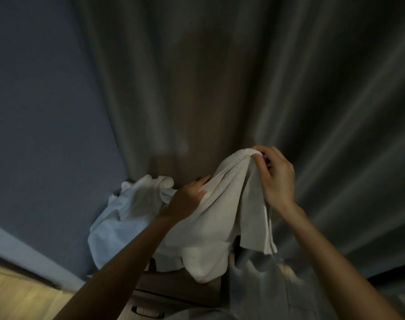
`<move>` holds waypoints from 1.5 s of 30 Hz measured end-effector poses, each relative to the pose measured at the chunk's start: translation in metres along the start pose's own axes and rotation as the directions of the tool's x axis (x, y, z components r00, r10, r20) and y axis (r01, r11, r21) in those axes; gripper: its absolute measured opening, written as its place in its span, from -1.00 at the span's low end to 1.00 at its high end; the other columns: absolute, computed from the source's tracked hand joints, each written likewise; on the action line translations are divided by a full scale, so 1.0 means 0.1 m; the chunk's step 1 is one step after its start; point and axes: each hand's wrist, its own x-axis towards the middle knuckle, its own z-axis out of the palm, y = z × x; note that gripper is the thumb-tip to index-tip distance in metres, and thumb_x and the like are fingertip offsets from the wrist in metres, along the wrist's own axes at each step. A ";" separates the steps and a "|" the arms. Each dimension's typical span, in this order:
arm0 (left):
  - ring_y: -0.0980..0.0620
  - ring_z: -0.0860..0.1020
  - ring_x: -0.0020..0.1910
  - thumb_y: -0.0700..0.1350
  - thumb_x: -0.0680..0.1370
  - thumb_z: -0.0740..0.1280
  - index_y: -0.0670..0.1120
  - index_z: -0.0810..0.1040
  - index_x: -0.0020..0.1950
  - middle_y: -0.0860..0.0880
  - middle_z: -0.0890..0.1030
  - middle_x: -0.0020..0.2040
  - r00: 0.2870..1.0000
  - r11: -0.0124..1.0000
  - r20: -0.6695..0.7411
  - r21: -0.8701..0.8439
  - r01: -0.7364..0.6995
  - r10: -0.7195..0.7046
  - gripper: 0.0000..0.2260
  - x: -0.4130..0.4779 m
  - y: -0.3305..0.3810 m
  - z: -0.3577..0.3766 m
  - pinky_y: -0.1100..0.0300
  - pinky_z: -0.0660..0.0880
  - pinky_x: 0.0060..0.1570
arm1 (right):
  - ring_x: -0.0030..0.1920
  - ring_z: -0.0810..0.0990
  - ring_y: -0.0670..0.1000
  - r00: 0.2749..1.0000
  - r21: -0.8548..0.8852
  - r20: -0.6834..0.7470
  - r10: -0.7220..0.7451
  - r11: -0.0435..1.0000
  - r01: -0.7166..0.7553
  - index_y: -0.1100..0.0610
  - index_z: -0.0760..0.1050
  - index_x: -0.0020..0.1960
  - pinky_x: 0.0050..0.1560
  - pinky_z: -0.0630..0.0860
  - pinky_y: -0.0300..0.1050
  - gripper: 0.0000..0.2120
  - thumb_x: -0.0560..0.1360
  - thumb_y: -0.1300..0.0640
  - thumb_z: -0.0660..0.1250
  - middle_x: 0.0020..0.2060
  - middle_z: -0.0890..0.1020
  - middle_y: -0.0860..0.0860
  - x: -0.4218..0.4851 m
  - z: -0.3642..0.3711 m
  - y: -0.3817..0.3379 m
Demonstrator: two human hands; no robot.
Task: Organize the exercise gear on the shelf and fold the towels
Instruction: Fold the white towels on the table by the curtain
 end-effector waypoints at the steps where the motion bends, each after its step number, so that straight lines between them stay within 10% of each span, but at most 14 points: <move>1: -0.01 0.35 0.40 -0.02 0.59 0.24 0.13 0.18 0.52 -0.02 0.36 0.45 1.000 0.999 -0.013 0.030 0.009 -0.009 -0.49 -0.02 -0.03 0.02 0.16 0.25 0.38 | -0.08 0.52 -0.25 1.000 0.013 -0.005 0.013 1.000 -0.012 -0.03 0.53 0.16 -0.02 0.50 -0.24 -0.81 0.61 0.04 0.20 -0.02 0.53 -0.20 0.01 0.00 0.00; 9: -0.07 0.56 -0.36 -0.21 0.54 0.14 -0.23 0.51 0.13 -0.09 0.55 -0.25 0.940 0.934 -0.235 0.317 -0.168 0.249 -0.75 -0.04 0.05 -0.11 0.24 0.50 -0.33 | -0.07 0.47 -0.25 0.995 0.005 -0.092 0.033 0.999 -0.033 -0.03 0.50 0.13 0.00 0.43 -0.27 -0.83 0.63 0.06 0.16 -0.03 0.49 -0.19 0.10 -0.14 0.02; 14: 0.00 0.46 -0.16 -0.21 0.56 0.26 -0.12 0.42 0.12 -0.02 0.49 -0.12 0.900 0.995 -0.426 0.001 -0.098 0.089 -0.85 0.12 0.22 -1.02 0.16 0.37 -0.09 | -0.07 0.49 -0.21 0.959 0.082 -0.228 0.166 0.985 -0.151 -0.02 0.49 0.10 0.02 0.46 -0.20 -0.85 0.61 0.08 0.17 0.00 0.52 -0.13 0.23 -0.26 0.06; 17: 0.08 0.46 -0.15 -0.12 0.55 0.30 -0.04 0.46 0.02 0.06 0.51 -0.12 0.858 0.977 -0.468 0.123 -0.175 0.212 -0.93 0.14 0.40 -1.57 0.18 0.36 -0.14 | 0.00 0.52 -0.01 0.947 0.025 -0.255 0.195 0.980 -0.195 0.07 0.46 0.11 0.00 0.46 -0.03 -0.84 0.62 0.10 0.14 0.04 0.54 0.01 0.33 -0.22 0.06; 31: 0.04 0.53 0.03 0.04 0.62 0.18 0.09 0.53 0.14 0.08 0.56 0.07 0.930 0.935 -0.269 0.315 -0.162 0.252 -0.82 -0.07 0.57 -1.52 0.09 0.47 0.00 | 0.15 0.50 0.23 0.884 -0.611 0.276 0.377 0.779 -0.142 0.17 0.35 0.33 0.03 0.46 0.04 -0.62 0.53 0.32 0.10 0.24 0.48 0.16 -0.17 0.32 0.39; 45: 0.06 0.54 -0.02 0.04 0.61 0.20 0.01 0.54 0.09 0.07 0.57 0.04 0.930 0.914 -0.209 0.341 -0.220 0.302 -0.81 -0.07 0.78 -1.40 0.19 0.37 -0.11 | 0.20 0.50 0.05 0.936 0.007 0.288 0.204 0.977 -0.215 0.09 0.35 0.35 0.23 0.43 -0.01 -0.50 0.53 -0.17 0.15 0.22 0.51 0.03 -0.24 0.83 -0.63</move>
